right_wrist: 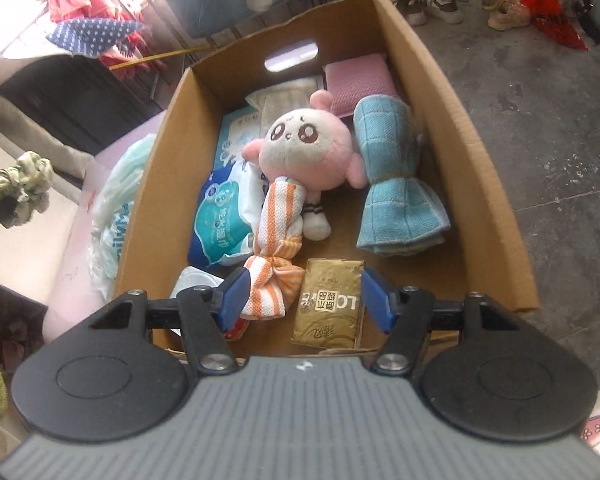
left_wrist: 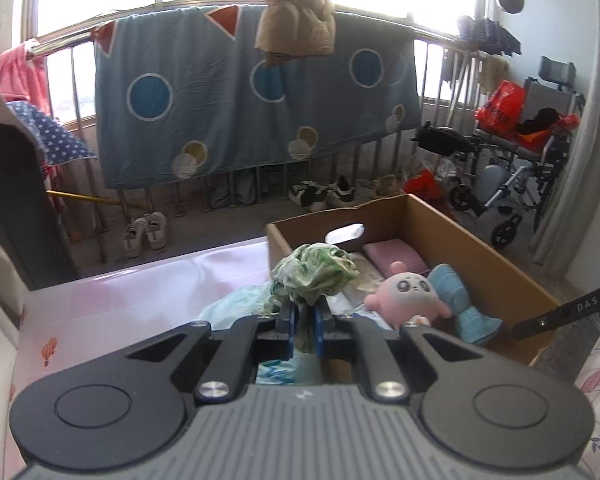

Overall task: Organize soft objects
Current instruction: 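Carry the green scrunchie into the box and open the left gripper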

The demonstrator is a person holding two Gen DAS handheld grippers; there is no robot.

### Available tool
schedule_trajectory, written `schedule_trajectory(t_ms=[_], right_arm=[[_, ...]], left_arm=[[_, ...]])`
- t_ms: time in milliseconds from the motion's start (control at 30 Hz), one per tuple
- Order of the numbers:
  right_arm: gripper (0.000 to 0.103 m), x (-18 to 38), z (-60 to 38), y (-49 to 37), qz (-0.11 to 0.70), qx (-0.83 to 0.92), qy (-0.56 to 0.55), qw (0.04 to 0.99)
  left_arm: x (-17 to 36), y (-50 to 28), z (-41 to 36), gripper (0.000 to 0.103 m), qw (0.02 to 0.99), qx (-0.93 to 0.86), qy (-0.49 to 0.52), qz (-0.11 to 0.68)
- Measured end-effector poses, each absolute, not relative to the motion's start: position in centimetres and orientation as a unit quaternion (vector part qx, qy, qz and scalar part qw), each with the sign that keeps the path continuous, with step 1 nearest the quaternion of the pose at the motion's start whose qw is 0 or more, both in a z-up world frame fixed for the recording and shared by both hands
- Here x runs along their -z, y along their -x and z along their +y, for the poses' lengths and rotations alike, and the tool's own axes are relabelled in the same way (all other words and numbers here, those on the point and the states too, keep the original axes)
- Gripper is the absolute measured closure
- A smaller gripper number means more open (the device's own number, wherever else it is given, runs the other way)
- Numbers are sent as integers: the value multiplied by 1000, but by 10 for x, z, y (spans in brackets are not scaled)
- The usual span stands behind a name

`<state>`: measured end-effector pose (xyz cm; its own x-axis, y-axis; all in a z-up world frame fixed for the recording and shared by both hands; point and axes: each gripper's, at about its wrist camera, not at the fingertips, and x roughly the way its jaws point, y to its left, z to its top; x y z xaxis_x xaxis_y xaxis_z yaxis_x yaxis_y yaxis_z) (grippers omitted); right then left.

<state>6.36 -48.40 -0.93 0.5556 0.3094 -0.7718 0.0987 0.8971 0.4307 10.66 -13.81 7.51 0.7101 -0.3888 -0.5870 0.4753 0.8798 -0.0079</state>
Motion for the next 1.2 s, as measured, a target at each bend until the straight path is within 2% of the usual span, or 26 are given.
schedule_trajectory(t_ms=[233,367,433,567,633,700,833,867,933,1000,1067,1133,1200], right_arm=[[33,-26,-527,6,371,-32,-298,879],[32,-24,-544,34,347,-16,-338,875],[32,-19,-551,43,345,-5,-350,871],[32,-5,-559,57,347,11,-376,859],[32,2,-559,63,348,15,-385,855],[32,6,-557,69,346,17,-392,853],[30,7,-547,84,331,31,-386,860],[30,5,-543,88,326,35,-379,866],[26,-3,-531,96,316,48,-348,881],[21,-13,-516,102,311,56,-311,896],[16,-21,-497,105,307,51,-274,910],[6,-26,-478,106,305,35,-247,919],[1,-29,-458,106,300,27,-221,927]], left_arm=[[-49,-119,-255,93,865,336,-102,357],[-21,-126,-315,92,832,370,-107,399],[-6,-126,-338,88,819,381,-113,414],[21,-131,-358,62,794,396,-100,450],[23,-130,-351,58,793,399,-83,453],[19,-128,-341,49,797,402,-74,445],[-1,-118,-312,45,820,385,-79,416],[-7,-115,-304,41,826,380,-80,409],[-22,-107,-280,35,841,366,-75,390],[-36,-97,-256,21,859,348,-74,370],[-44,-87,-233,10,876,321,-73,353],[-51,-74,-209,6,895,287,-77,334],[-52,-65,-190,2,906,251,-79,331]])
